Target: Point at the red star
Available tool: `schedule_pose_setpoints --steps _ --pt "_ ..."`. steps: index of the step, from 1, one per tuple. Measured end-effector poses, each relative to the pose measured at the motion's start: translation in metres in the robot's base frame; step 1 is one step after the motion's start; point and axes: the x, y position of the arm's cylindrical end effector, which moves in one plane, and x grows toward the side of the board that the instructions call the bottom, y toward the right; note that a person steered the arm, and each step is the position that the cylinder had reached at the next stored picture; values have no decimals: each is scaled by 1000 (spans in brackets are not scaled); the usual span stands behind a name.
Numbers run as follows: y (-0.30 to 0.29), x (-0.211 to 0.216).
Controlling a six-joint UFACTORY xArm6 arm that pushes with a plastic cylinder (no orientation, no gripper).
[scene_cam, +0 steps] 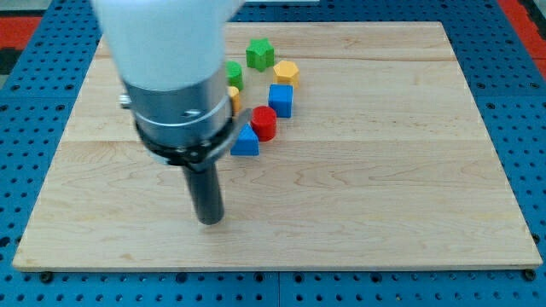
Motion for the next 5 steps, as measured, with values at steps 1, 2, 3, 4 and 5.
schedule_pose_setpoints --steps 1,2,3,4,5 --pt "0 0" --pt "-15 -15" --pt "-65 -53" --pt "-135 -85" --pt "-129 -127"
